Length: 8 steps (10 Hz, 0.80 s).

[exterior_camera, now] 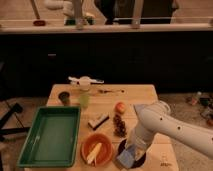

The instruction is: Wipe purple bowl with sponge

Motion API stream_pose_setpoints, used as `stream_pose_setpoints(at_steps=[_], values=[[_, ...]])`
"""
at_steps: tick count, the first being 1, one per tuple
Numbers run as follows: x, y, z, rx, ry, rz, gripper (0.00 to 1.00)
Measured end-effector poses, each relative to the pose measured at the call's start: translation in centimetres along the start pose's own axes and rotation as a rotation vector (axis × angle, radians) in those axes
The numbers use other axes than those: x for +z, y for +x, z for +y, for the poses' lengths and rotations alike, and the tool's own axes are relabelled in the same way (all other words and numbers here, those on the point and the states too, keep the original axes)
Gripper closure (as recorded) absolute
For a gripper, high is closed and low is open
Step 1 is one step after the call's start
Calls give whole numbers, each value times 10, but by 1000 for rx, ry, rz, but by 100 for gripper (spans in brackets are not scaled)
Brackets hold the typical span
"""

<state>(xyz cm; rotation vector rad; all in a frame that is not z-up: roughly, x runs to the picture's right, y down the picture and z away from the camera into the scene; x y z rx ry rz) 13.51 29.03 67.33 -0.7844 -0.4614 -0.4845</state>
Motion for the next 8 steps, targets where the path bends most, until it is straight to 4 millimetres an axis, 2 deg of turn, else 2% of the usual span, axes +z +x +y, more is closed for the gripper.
stream_pose_setpoints(at_steps=[2, 4, 6, 8], values=[[-9, 25, -2, 40, 15, 23, 100], [-11, 33, -5, 59, 18, 39, 100], [-9, 33, -9, 63, 13, 43, 100], [-5, 24, -15, 41, 5, 41, 100]])
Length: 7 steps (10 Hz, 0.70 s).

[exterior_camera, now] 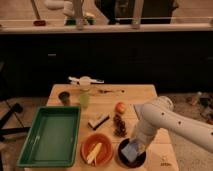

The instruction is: Wipe purple bowl with sponge

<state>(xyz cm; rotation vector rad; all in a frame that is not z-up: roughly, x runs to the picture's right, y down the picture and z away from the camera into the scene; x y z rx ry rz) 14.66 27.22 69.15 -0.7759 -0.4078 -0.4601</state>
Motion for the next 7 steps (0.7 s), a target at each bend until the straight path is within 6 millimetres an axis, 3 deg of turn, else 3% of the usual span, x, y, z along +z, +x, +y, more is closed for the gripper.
stream_pose_setpoints(at_steps=[4, 7], values=[[0, -27, -6, -68, 2, -25, 100], [5, -29, 7, -86, -25, -46, 100]])
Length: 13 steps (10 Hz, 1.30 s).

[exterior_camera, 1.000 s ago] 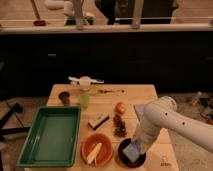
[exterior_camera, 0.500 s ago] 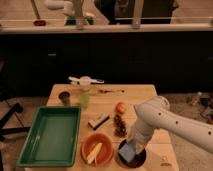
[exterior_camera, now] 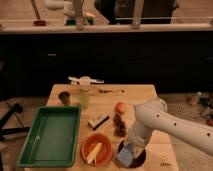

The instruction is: Wipe purple bowl with sponge

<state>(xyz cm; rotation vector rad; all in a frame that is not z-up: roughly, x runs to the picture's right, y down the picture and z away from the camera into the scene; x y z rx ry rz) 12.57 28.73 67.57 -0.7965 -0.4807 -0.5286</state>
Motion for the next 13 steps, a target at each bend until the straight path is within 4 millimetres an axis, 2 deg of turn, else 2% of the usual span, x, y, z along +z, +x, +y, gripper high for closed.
stream_pose_setpoints(at_steps=[3, 6, 9, 13], values=[[5, 16, 20, 25, -37, 3, 100], [-1, 35, 26, 70, -33, 28, 100], [-8, 36, 16, 72, -19, 45, 100], [-3, 28, -4, 44, -14, 48, 100]])
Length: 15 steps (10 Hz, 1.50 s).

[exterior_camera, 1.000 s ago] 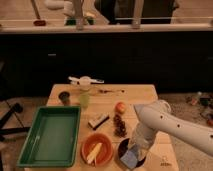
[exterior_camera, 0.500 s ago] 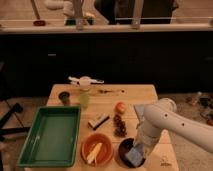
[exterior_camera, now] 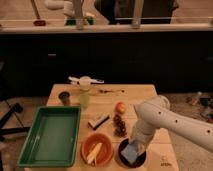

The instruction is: Wipe purple bowl with sponge

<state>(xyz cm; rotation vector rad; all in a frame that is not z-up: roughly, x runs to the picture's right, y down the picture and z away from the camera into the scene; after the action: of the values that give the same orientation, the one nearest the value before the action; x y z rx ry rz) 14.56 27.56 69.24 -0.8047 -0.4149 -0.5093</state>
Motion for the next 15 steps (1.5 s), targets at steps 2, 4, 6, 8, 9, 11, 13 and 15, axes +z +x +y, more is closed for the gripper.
stream_pose_setpoints(at_steps=[2, 4, 6, 8, 9, 11, 13, 15], values=[[4, -4, -6, -28, 11, -9, 100], [5, -15, -9, -90, 18, -22, 100], [4, -28, 0, -153, 20, -37, 100], [4, -32, 9, -180, 10, -49, 100], [5, -32, 15, -186, -7, -55, 100], [11, -25, 24, -180, -47, -65, 100], [14, -10, 29, -156, -74, -69, 100], [11, -3, 28, -143, -73, -66, 100]])
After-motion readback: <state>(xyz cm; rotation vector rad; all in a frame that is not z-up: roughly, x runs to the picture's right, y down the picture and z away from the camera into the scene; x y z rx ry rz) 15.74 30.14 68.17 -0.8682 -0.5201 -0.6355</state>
